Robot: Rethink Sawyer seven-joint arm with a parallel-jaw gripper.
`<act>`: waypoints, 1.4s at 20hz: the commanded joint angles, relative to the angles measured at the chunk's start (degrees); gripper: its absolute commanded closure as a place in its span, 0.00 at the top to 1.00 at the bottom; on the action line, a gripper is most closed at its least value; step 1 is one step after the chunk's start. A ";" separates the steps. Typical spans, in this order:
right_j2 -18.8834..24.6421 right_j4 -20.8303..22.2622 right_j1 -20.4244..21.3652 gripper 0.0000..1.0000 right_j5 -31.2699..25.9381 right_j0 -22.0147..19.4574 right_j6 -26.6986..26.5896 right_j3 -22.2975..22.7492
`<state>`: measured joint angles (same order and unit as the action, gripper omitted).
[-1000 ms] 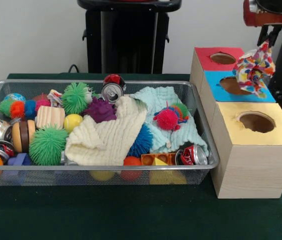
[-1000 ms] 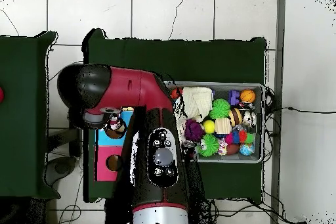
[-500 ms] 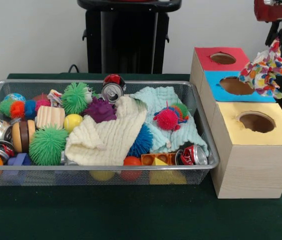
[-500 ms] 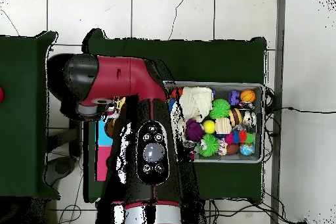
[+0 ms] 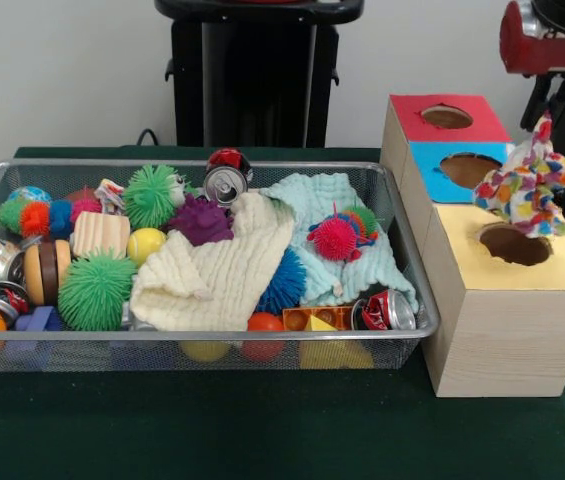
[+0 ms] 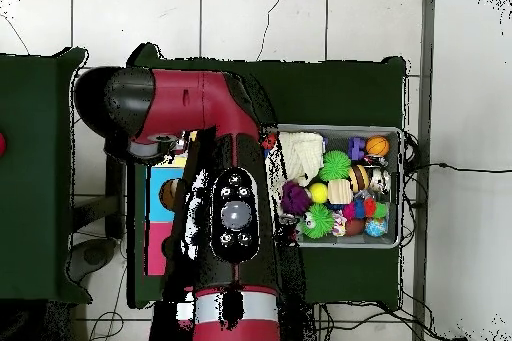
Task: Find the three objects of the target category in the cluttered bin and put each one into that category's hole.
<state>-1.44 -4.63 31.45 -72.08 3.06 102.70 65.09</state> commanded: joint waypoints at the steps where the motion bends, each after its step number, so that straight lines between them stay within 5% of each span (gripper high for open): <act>1: -0.27 2.28 -5.14 0.00 4.44 -1.88 10.52 -2.71; 10: -0.84 0.62 -4.75 0.00 2.45 -1.16 12.31 -2.14; 19: -1.62 -1.24 -0.27 0.00 -0.15 -0.07 12.85 3.08; 28: -1.86 -1.65 -1.48 0.00 0.94 0.89 14.56 2.31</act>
<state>-3.62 -4.98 30.53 -71.27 3.70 102.70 62.16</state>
